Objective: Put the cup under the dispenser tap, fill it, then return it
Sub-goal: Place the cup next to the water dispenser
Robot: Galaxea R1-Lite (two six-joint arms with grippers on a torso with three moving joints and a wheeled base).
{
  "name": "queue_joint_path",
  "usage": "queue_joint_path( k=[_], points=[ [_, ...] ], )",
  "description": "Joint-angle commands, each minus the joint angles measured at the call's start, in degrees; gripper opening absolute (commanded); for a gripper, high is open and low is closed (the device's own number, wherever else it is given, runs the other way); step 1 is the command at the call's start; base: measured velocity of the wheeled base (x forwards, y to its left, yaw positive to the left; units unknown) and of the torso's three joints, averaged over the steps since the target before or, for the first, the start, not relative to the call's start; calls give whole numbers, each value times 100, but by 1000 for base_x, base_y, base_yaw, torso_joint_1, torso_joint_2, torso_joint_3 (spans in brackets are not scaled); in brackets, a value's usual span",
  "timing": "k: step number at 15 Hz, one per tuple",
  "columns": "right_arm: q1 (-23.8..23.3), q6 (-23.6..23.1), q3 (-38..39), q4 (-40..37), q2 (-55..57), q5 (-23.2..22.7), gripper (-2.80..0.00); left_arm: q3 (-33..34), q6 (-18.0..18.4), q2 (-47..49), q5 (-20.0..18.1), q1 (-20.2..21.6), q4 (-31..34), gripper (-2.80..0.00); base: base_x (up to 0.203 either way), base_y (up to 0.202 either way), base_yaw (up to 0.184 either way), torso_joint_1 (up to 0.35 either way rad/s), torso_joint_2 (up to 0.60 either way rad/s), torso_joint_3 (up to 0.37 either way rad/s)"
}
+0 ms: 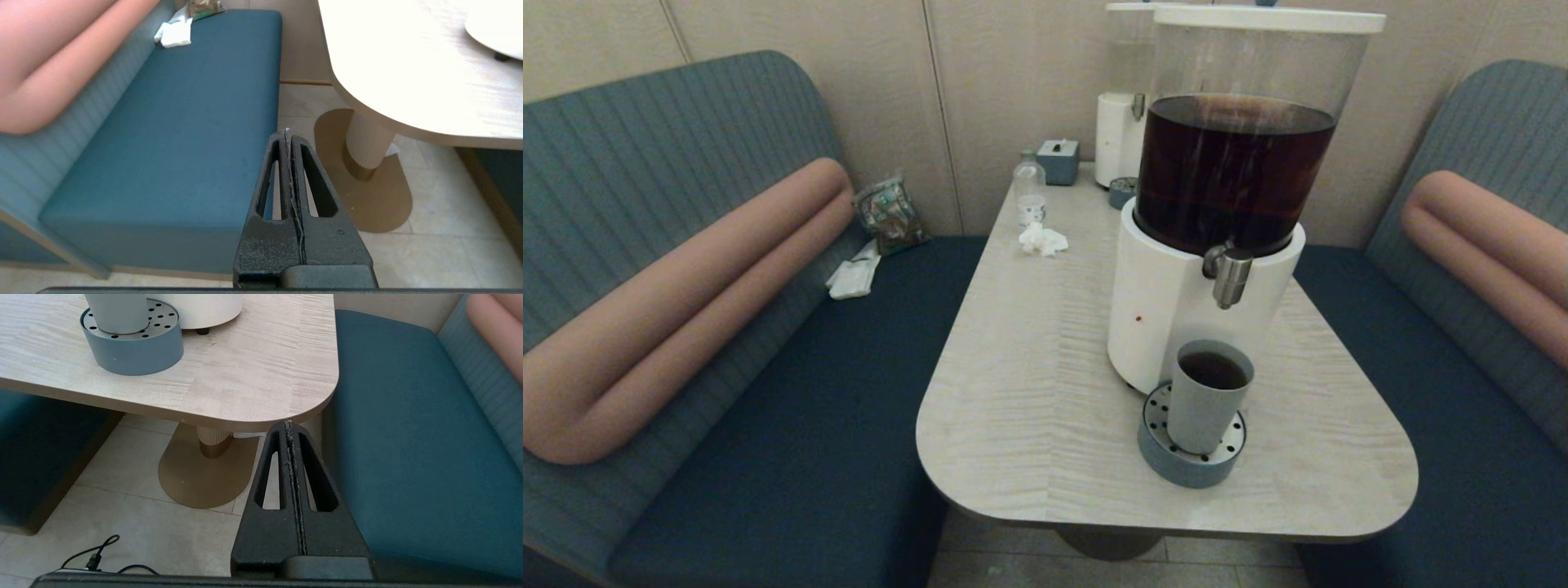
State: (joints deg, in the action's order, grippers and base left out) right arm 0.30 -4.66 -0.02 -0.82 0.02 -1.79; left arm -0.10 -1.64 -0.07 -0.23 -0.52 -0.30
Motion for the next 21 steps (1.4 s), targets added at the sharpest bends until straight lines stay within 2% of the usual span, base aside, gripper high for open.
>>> queue_joint_path(
  k=[1, 3, 6, 7, 9, 10, 12, 16, 18, 20, 21],
  points=[
    [5, 0, 2, 3, -11, -5, -280, -174, 127, 6, -121, 0, -1, -280, 0, 0, 0, 0, 0, 0],
    [5, 0, 2, 3, -11, -5, -280, -1005, 36, 218, -489, 4, 216, -280, 0, 0, 0, 0, 0, 0],
    [5, 0, 2, 3, -11, -5, -280, -2465, -201, 1760, -945, -115, 286, -280, 0, 0, 0, 0, 0, 0],
    [5, 0, 2, 3, -11, -5, -280, -2887, -270, 2394, -1126, -189, 192, 0, 0, 0, 0, 0, 0, 0],
    [5, 0, 2, 3, -11, -5, -280, -3480, -376, 3782, -1724, -299, -327, 0, 0, 0, 0, 0, 0, 0],
    [5, 0, 2, 3, -11, -5, -280, -3657, -392, 4446, -2166, -334, -799, 0, 0, 0, 0, 0, 0, 0],
    [5, 0, 2, 3, -11, -5, -280, -3709, -219, 5928, -2977, -378, -2196, 0, 0, 0, 0, 0, 0, 0],
    [5, 0, 2, 3, -11, -5, -280, -3631, 327, 8698, -4654, -435, -5783, 0, 0, 0, 0, 0, 0, 0],
    [5, 0, 2, 3, -11, -5, -280, -3641, 473, 9723, -5440, -501, -7017, 0, 0, 0, 0, 0, 0, 0],
    [5, 0, 2, 3, -11, -5, -280, -3672, 566, 10348, -5928, -767, -7796, 0, 0, 0, 0, 0, 0, 0],
    [5, 0, 2, 3, -11, -5, -280, -3766, 602, 10555, -6101, -917, -7935, 0, 0, 0, 0, 0, 0, 0]
  ],
)
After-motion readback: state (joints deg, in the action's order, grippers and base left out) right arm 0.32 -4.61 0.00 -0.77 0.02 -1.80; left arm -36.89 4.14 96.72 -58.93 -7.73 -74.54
